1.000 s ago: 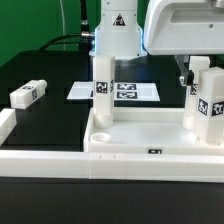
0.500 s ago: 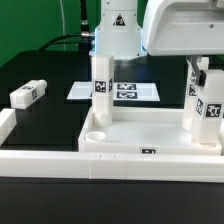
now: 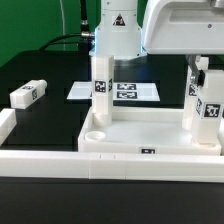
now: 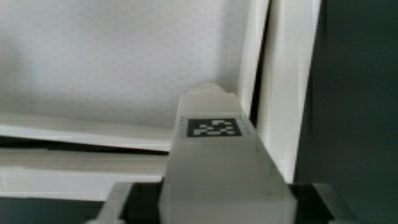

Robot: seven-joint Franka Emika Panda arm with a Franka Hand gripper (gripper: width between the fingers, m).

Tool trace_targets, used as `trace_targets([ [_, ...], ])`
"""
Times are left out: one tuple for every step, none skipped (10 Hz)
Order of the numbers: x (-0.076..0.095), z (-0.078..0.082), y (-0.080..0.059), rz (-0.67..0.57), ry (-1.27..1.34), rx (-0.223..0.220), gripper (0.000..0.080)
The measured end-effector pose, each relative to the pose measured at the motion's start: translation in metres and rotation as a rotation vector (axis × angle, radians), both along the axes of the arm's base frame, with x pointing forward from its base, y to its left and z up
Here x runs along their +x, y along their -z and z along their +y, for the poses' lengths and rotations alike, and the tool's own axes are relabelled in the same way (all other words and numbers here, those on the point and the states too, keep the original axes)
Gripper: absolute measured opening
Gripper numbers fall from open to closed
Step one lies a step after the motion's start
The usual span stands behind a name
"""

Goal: Assemble desk

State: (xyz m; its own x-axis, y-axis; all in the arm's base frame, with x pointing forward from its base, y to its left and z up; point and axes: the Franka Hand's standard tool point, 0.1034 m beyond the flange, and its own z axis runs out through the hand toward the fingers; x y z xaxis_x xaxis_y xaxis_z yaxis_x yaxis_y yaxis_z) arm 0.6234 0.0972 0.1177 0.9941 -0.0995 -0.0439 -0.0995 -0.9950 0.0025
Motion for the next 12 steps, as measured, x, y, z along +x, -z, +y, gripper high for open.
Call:
trace_targets([
  [-0.0001,-0.0007,0.0001,-0.008,0.106,0.001,0.0290],
  [-0.0009,0.0015,0.0002,-0.008,0.185,-0.001,0.0290],
  [-0.0002,0.0015,0.0004,-0.012,0.281,-0.002,0.0290],
  [0.0002,0.0012,0.0007,-0.021,0.363,-0.003,0.0290],
  [0.0003,0.0012,0.0016,-0.028,0.489,0.001,0.0291],
  [0.0004,0.0022,0.0016,-0.027,0.564,0.002,0.0291],
  [0.0005,0.0024,0.0016,-0.025,0.665,0.000,0.0290],
  [0.0005,0.0023,0.0016,-0.024,0.703,-0.001,0.0290],
  [0.0005,0.0024,0.0016,-0.024,0.758,-0.002,0.0291],
  [0.0006,0.0024,0.0016,-0.023,0.815,-0.004,0.0291],
  [0.0008,0.0025,0.0015,-0.022,0.864,-0.004,0.0291],
  [0.0017,0.0018,0.0015,-0.028,0.939,0.000,0.0291],
])
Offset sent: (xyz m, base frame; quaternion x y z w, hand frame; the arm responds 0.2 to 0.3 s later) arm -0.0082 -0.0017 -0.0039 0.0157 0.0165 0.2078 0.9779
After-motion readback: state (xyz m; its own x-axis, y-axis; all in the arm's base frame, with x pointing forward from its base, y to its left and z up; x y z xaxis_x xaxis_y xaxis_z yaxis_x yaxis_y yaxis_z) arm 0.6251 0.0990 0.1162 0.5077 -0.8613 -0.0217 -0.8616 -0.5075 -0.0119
